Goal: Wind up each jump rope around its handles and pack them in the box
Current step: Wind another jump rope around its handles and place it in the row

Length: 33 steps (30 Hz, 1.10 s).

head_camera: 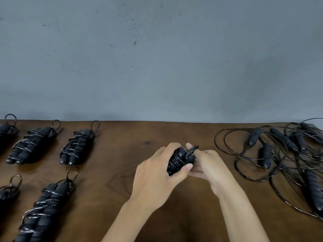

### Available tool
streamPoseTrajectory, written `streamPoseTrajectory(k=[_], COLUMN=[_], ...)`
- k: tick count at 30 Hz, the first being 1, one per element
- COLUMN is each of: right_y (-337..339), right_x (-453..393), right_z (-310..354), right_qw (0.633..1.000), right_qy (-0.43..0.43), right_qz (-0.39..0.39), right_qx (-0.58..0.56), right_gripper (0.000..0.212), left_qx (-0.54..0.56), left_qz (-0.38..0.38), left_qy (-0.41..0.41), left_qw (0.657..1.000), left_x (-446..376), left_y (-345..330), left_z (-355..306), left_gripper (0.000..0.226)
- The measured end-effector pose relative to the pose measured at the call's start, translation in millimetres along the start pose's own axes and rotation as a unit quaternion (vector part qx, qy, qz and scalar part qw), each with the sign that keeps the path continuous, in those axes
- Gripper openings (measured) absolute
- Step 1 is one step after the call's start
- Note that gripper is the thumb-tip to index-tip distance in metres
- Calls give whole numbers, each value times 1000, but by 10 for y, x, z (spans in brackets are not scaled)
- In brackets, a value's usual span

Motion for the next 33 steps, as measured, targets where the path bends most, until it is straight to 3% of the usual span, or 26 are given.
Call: streamPoseTrajectory(k=[5, 9, 11, 14, 17, 19, 24, 27, 33], right_y=[-22, -96, -119, -154, -139, -104, -90, -90, -116], right_x=[10, 31, 65, 158, 199, 226, 263, 232, 340], right_z=[-32, -92, -120, -114, -123, -91, 39, 80, 169], right_qw=[996, 979, 946, 865, 833, 808, 774, 755, 770], right_qy=[48, 160, 213, 275, 277, 279, 223, 209, 208], right_qz=[56, -57, -140, -214, -183, -143, -39, -34, -12], right_qx=[53, 114, 200, 360, 443, 499, 592, 621, 603], right_gripper=[48, 41, 31, 23, 61, 72, 69, 67, 100], left_qx=[19, 45, 58, 69, 71, 68, 40, 34, -8], left_qz=[2, -16, -16, -22, -24, -14, 7, 15, 51], left_qy=[30, 64, 77, 93, 97, 92, 76, 67, 62], left_qw=[999, 997, 995, 993, 992, 993, 996, 997, 997], left_x=[6, 1, 2, 5, 11, 20, 54, 60, 25], left_y=[-17, -75, -114, -161, -164, -149, -101, -42, 75], left_z=[53, 96, 107, 109, 105, 101, 75, 60, 107], left_gripper=[28, 23, 24, 26, 33, 41, 44, 37, 27])
Point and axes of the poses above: each hand's wrist, its own x-axis away from the middle knuckle, its own y-axis out of the back of the hand, z = x × y, the point moved 1 cm from there along -x, towards the middle knuckle, and after that the axes turned 9 degrees about z, right-handed, at the moved point
